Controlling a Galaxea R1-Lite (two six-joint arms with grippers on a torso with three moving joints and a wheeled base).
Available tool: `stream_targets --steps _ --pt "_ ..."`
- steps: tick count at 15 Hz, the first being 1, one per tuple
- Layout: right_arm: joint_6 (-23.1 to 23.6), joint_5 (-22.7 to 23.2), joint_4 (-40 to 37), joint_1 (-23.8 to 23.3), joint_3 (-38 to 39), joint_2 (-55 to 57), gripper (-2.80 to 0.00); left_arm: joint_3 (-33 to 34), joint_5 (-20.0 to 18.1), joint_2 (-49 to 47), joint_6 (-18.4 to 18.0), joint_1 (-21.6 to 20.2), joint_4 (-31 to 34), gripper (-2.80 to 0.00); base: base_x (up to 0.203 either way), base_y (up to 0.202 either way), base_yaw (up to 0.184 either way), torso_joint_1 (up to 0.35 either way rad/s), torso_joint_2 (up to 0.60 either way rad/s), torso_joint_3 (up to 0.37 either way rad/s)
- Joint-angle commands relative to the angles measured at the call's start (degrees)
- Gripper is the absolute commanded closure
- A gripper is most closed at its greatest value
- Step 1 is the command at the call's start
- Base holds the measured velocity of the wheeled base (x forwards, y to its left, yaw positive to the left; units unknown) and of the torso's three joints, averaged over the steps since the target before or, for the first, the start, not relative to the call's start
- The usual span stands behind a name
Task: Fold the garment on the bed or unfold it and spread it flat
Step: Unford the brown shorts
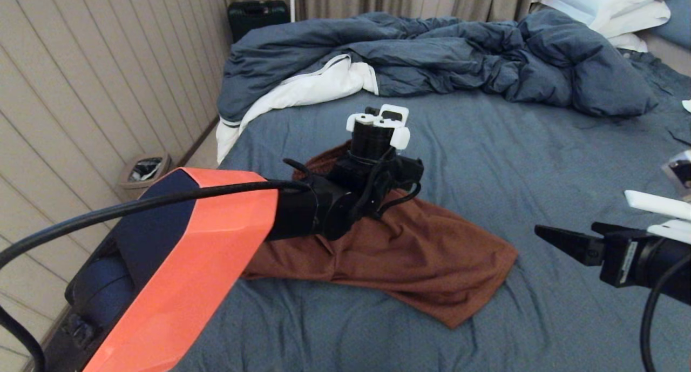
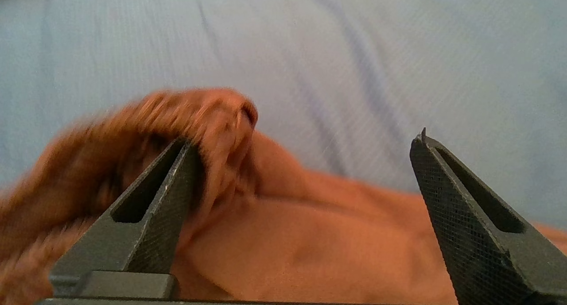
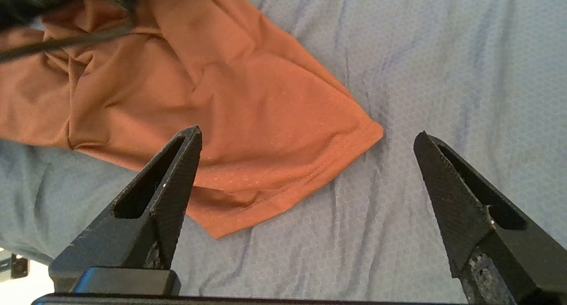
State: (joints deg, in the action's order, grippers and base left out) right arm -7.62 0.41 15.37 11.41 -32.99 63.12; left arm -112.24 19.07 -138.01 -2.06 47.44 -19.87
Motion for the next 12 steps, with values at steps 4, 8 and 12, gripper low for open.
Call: stream_targets --steps 4,8,12 --pt "-0.1 0.6 0.1 0.0 0.3 0.1 -2.80 0.0 3.8 -2.3 0.0 0.4 -0.7 -2.80 0.000 0.000 0.000 0.000 0.00 0.000" --pt "0.0 0.6 0.2 0.1 0.2 -0.2 -2.80 0.1 6.3 0.6 0.0 -0.7 -4.2 -2.80 0.000 0.000 0.000 0.000 0.00 0.000" --pt "-0.1 2.1 0.2 0.1 0.2 -0.6 -2.80 1.0 13.6 8.2 0.7 -5.7 -6.9 -2.80 0.000 0.000 0.000 0.000 0.00 0.000"
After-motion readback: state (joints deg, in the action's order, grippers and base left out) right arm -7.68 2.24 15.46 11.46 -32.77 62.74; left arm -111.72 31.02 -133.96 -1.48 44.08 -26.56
